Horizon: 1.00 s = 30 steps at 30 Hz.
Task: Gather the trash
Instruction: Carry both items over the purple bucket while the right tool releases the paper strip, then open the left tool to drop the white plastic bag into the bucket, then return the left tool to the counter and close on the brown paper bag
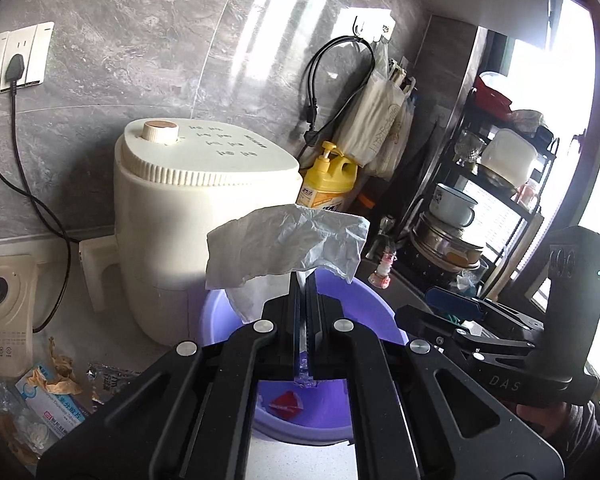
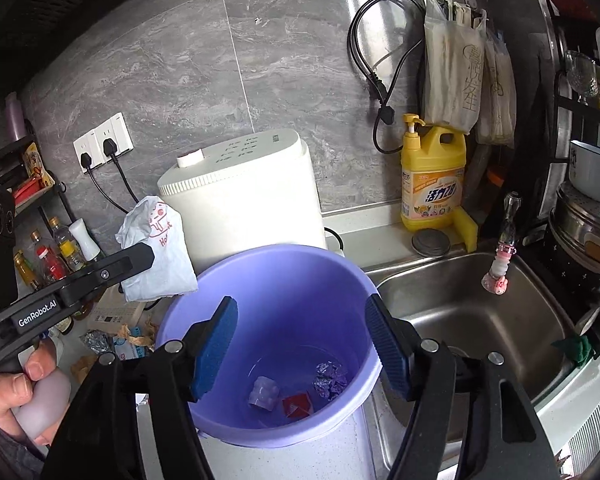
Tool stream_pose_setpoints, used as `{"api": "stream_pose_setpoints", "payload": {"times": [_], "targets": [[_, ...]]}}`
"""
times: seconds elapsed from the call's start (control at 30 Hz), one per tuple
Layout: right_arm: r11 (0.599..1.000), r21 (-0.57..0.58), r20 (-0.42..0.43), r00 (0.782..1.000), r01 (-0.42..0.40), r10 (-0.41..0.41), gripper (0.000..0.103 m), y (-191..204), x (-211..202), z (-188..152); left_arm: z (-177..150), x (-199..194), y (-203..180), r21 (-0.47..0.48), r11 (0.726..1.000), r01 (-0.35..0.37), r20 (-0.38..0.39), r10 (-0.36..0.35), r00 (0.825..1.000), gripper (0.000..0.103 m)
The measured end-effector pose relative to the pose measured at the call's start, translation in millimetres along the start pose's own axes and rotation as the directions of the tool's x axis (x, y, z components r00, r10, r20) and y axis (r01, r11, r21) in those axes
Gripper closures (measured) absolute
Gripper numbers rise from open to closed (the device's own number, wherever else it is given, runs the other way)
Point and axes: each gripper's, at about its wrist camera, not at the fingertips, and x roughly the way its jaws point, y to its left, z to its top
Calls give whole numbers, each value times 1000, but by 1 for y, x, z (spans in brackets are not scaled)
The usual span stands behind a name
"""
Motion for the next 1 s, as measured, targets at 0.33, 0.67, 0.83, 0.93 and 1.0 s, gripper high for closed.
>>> {"api": "stream_pose_setpoints", "payload": {"times": [0.33,0.67,0.83,0.93,1.0], "targets": [[998,41,27,999,38,-39,30,-16,-39,-5,0,32,-29,3,997,83,-93,-83,992,81],[998,66,3,1000,6,-6,23,-1,-36,-10,1,-21,0,-22,1000,-22,7,22,1000,12],[999,31,14,999,-44,44,9,26,-31,-9,-6,-56,22,-29,994,-105,36,106,994,6],[996,4,14,996,-86,86,8,46,-26,-9,-10,-76,36,-43,985,-164,53,166,985,6],[993,-21,8,993,-118,118,8,60,-22,-9,-13,-91,44,-60,979,-196,68,200,977,6]]}}
